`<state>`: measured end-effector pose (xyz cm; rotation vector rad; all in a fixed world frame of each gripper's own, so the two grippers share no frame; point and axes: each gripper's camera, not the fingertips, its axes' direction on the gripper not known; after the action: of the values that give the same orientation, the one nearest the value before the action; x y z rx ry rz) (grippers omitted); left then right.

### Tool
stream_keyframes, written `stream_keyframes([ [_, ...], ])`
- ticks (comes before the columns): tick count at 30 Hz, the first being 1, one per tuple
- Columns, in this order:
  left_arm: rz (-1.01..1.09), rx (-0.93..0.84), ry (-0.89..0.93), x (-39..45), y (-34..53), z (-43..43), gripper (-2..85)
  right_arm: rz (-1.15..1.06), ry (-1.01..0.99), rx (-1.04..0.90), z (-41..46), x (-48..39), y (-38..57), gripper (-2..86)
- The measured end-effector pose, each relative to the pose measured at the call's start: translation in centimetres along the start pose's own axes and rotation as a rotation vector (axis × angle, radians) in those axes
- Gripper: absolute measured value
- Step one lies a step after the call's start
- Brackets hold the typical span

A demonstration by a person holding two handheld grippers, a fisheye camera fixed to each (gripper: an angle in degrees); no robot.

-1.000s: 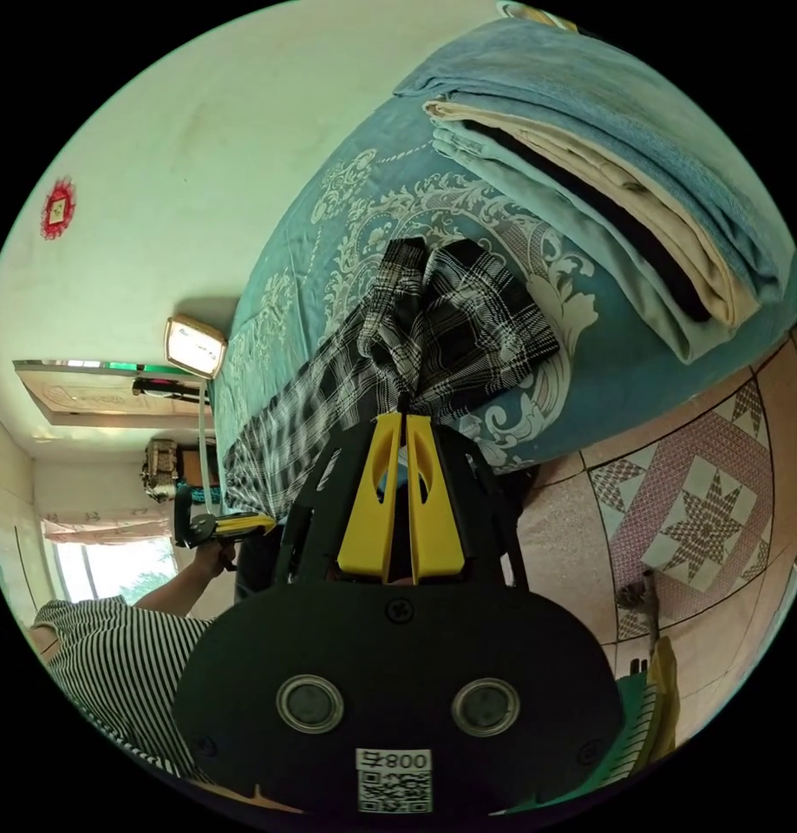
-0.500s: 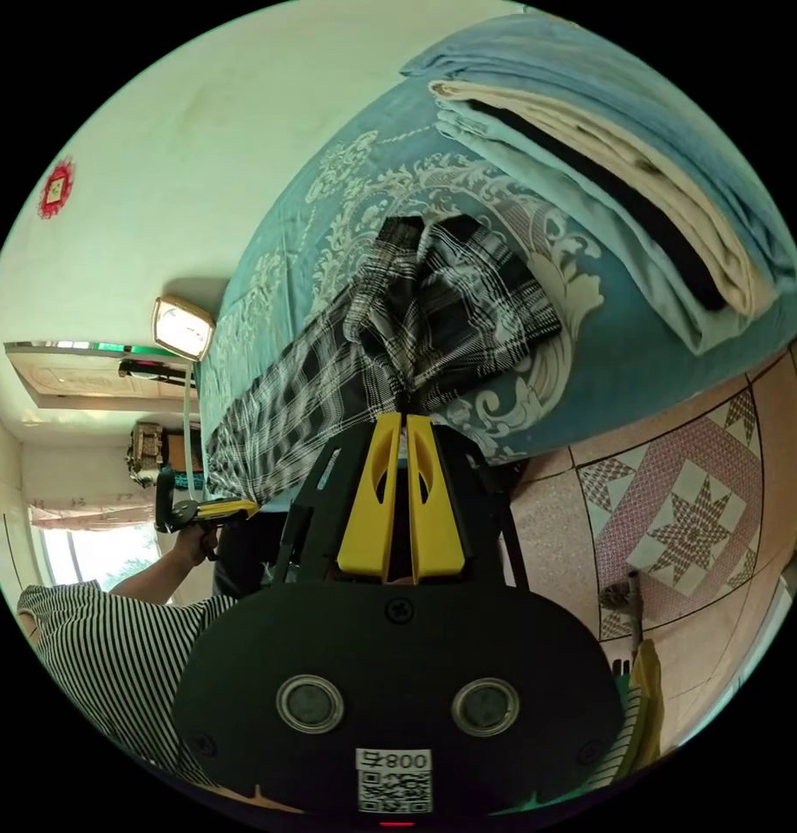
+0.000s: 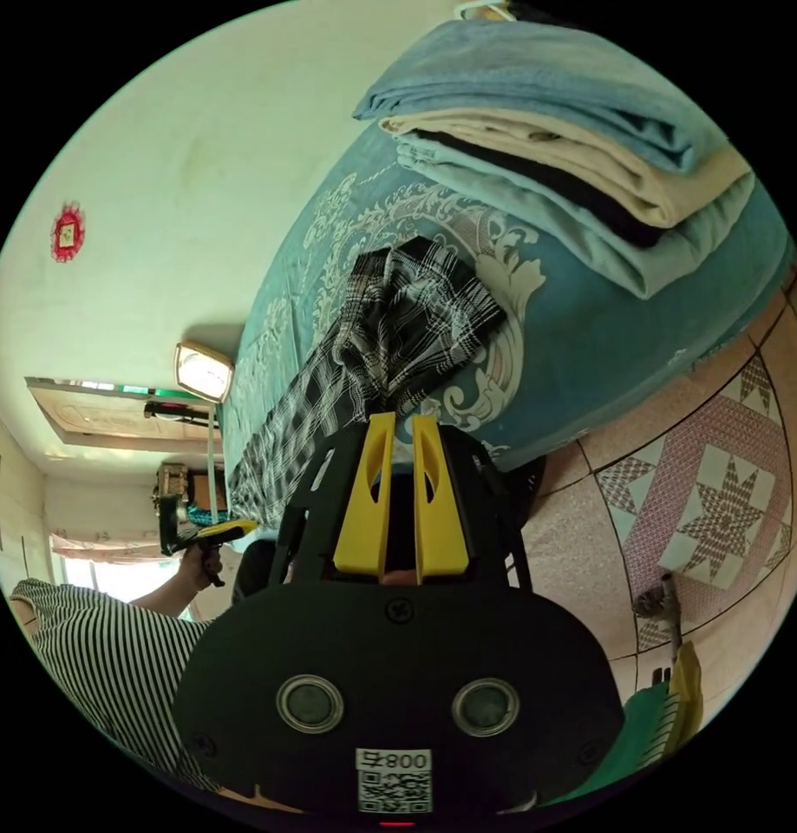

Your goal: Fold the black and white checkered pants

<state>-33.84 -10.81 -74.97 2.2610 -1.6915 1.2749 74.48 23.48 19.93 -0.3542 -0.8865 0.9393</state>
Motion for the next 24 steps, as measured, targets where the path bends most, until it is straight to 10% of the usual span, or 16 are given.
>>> stream_keyframes([
  [13, 0.329, -0.042, 0.225, 3.2, -12.9, 13.5, 3.8, -0.640, 0.534, -0.004, 9.0, -12.0, 0.4, 8.0],
  [24, 0.256, -0.082, 0.303, -2.4, -15.1, 24.0, 6.2, -0.585, 0.554, 0.026, 10.4, -10.8, -0.2, 1.5],
])
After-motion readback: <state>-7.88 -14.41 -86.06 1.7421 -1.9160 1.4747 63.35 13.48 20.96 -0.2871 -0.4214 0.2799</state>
